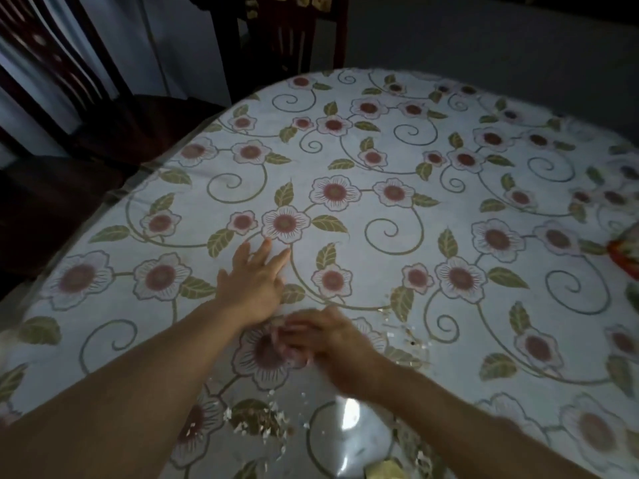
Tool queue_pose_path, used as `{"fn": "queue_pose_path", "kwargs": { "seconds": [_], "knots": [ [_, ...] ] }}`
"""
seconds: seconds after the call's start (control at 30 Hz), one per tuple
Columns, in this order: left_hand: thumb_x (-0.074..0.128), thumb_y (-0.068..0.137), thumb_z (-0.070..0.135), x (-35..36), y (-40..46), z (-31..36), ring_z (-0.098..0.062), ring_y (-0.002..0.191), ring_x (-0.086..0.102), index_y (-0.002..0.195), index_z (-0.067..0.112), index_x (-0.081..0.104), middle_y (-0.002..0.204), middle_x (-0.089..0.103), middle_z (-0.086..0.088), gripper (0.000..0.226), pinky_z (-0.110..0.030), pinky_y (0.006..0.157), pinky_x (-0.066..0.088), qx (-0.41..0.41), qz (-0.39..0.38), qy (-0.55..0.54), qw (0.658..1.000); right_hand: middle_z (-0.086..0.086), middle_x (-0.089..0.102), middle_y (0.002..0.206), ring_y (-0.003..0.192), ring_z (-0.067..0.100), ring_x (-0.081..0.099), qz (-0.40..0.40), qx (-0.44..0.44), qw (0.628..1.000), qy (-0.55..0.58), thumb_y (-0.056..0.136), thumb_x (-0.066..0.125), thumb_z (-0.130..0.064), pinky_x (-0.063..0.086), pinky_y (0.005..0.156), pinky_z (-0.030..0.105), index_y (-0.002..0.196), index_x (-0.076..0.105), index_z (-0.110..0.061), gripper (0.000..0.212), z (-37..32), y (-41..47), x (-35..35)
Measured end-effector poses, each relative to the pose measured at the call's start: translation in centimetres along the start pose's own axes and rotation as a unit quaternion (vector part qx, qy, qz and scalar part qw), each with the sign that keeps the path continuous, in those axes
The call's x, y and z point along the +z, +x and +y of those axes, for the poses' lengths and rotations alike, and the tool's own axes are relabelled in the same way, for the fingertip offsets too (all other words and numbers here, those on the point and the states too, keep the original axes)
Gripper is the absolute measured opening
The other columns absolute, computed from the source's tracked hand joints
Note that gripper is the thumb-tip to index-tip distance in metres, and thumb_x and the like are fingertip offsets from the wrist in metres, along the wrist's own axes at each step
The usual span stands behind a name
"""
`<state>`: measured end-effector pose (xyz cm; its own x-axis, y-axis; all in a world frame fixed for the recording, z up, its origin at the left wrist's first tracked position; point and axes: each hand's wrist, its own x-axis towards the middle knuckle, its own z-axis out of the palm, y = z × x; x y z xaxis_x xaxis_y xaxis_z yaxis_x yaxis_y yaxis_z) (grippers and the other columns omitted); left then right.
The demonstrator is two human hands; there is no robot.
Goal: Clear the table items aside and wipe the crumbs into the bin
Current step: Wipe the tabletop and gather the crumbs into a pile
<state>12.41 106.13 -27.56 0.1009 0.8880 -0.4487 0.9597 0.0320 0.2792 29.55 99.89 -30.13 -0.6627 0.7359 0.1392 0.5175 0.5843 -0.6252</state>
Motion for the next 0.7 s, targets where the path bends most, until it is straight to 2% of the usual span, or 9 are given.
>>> {"fn": "queue_pose_path", "kwargs": {
  "seconds": [0.07, 0.13, 0.2, 0.27, 0.33, 0.4, 0.5, 0.6, 0.7],
  "knots": [
    [0.026, 0.101, 0.033, 0.3, -0.9, 0.9, -0.021, 0.147, -0.015, 0.149, 0.039, 0.01, 0.16, -0.012, 0.011, 0.051, -0.057, 0.117, 0.009, 0.013, -0.017, -0.004, 1.0, 0.004, 0.066, 0.119, 0.107, 0.008, 0.053, -0.06, 0.024, 0.997, 0.051, 0.078, 0.038, -0.01, 0.05, 0.087, 0.032, 0.106, 0.072, -0.012, 0.045, -1.5, -1.5, -0.4],
    [0.028, 0.101, 0.031, 0.6, -1.9, 1.6, -0.021, 0.147, -0.014, 0.149, 0.038, 0.011, 0.16, -0.011, 0.01, 0.052, -0.057, 0.117, 0.012, 0.036, -0.036, 0.009, 0.999, 0.002, 0.064, 0.118, 0.105, 0.01, 0.058, -0.061, 0.074, 0.989, 0.115, 0.079, 0.041, 0.001, 0.052, 0.088, 0.032, 0.109, 0.071, -0.012, 0.044, -2.0, -2.4, -3.2],
    [0.031, 0.1, 0.029, 1.2, -2.3, 2.0, -0.023, 0.147, -0.014, 0.15, 0.039, 0.007, 0.16, -0.013, 0.01, 0.056, -0.057, 0.116, 0.012, 0.056, -0.045, 0.046, 0.996, -0.002, 0.063, 0.113, 0.093, 0.0, 0.063, 0.028, 0.14, 0.976, 0.164, 0.083, 0.041, 0.004, 0.055, 0.076, 0.016, 0.112, 0.066, -0.013, 0.042, -1.1, -2.5, -7.4],
    [0.032, 0.099, 0.032, 1.9, -2.3, 2.4, -0.025, 0.147, -0.014, 0.149, 0.041, 0.002, 0.159, -0.015, 0.011, 0.059, -0.059, 0.113, 0.012, 0.06, -0.037, 0.062, 0.996, -0.008, 0.062, 0.106, 0.083, -0.007, 0.062, 0.136, 0.204, 0.96, 0.134, 0.084, 0.043, 0.012, 0.049, 0.069, 0.006, 0.113, 0.065, -0.013, 0.044, 2.7, -2.6, -11.1],
    [0.031, 0.099, 0.034, 2.5, -2.1, 2.4, -0.025, 0.147, -0.014, 0.148, 0.044, -0.001, 0.159, -0.015, 0.011, 0.059, -0.06, 0.112, 0.012, 0.058, -0.02, 0.07, 0.996, -0.001, 0.064, 0.102, 0.091, 0.001, 0.062, 0.202, 0.271, 0.939, 0.06, 0.083, 0.046, 0.015, 0.048, 0.081, 0.018, 0.114, 0.066, -0.012, 0.046, 7.7, -2.6, -12.9],
    [0.03, 0.099, 0.035, 3.0, -2.1, 2.3, -0.025, 0.147, -0.016, 0.147, 0.046, -0.003, 0.159, -0.017, 0.011, 0.059, -0.061, 0.112, 0.011, 0.058, -0.008, 0.076, 0.995, 0.014, 0.062, 0.117, 0.108, 0.028, 0.06, 0.188, 0.332, 0.924, -0.034, 0.079, 0.048, 0.01, 0.044, 0.098, 0.035, 0.117, 0.065, -0.01, 0.046, 11.4, -3.2, -12.1],
    [0.029, 0.1, 0.035, 3.3, -2.3, 2.3, -0.025, 0.146, -0.02, 0.147, 0.046, -0.003, 0.158, -0.02, 0.011, 0.058, -0.063, 0.112, 0.005, 0.059, -0.009, 0.058, 0.996, 0.022, 0.056, 0.125, 0.109, 0.047, 0.053, 0.181, 0.328, 0.925, -0.068, 0.073, 0.047, -0.007, 0.042, 0.097, 0.056, 0.117, 0.064, -0.012, 0.048, 11.5, -4.3, -8.6],
    [0.027, 0.101, 0.034, 3.1, -2.4, 2.4, -0.024, 0.146, -0.021, 0.147, 0.047, -0.002, 0.158, -0.02, 0.011, 0.056, -0.062, 0.113, 0.001, 0.054, -0.014, 0.034, 0.998, 0.005, 0.054, 0.129, 0.107, 0.027, 0.05, 0.165, 0.273, 0.94, -0.116, 0.073, 0.053, 0.004, 0.045, 0.093, 0.041, 0.122, 0.063, -0.02, 0.055, 7.4, -5.4, -4.5],
    [0.027, 0.101, 0.034, 2.8, -2.4, 2.5, -0.024, 0.146, -0.021, 0.147, 0.047, -0.002, 0.158, -0.019, 0.011, 0.056, -0.062, 0.113, 0.002, 0.052, -0.025, 0.034, 0.998, 0.001, 0.06, 0.122, 0.106, 0.016, 0.052, 0.157, 0.217, 0.961, -0.062, 0.082, 0.042, -0.008, 0.047, 0.088, 0.036, 0.112, 0.069, -0.021, 0.043, 1.2, -6.6, -0.5]
  ]
}}
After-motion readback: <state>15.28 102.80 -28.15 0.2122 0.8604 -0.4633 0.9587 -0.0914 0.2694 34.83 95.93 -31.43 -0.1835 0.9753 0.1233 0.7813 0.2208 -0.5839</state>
